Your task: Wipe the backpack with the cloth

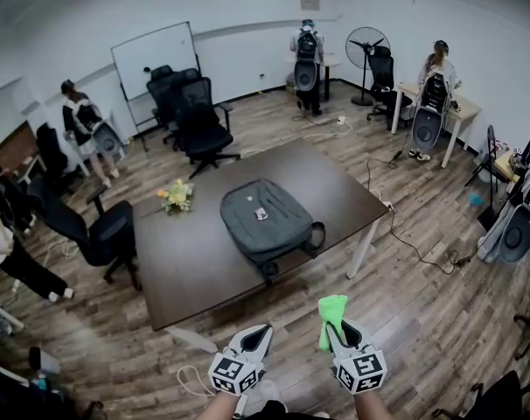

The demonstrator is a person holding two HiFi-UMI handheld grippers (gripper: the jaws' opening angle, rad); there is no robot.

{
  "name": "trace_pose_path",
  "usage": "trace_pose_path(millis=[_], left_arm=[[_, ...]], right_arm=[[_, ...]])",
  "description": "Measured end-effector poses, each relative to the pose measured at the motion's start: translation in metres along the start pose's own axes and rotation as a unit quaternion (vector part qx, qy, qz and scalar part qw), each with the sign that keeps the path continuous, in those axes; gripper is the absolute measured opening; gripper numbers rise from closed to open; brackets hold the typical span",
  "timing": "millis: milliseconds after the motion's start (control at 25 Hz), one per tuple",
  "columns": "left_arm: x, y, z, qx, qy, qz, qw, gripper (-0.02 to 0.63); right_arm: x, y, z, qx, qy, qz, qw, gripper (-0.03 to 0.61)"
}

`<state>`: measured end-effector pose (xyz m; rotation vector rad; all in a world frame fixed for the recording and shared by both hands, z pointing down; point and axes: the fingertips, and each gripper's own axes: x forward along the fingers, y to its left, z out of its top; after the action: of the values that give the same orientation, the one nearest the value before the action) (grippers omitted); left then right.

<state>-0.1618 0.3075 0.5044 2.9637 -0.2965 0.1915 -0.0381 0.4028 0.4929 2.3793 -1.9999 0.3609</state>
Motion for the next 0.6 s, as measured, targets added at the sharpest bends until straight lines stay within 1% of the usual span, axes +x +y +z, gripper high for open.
trace_pose_path(millis=[160, 320, 600], left_arm=[[0.007, 0.018, 0.005, -0.001, -0.001, -0.002, 1.0, 0.02], [0.014, 0.04, 0.009, -0.001, -0.004, -0.006, 1.0, 0.02], [0.025, 0.08, 0.024, 0.005, -0.012, -0.022, 0.9997, 0.02]], right_arm=[[0.021, 0.003, 0.004, 0.011, 0.006, -0.004, 1.0, 0.098], [0.042, 0.007, 0.006, 0.005, 0.007, -0.006, 1.0, 0.098], [0.08, 0.012, 0.025, -0.004, -0.003, -0.022, 1.0, 0.1]])
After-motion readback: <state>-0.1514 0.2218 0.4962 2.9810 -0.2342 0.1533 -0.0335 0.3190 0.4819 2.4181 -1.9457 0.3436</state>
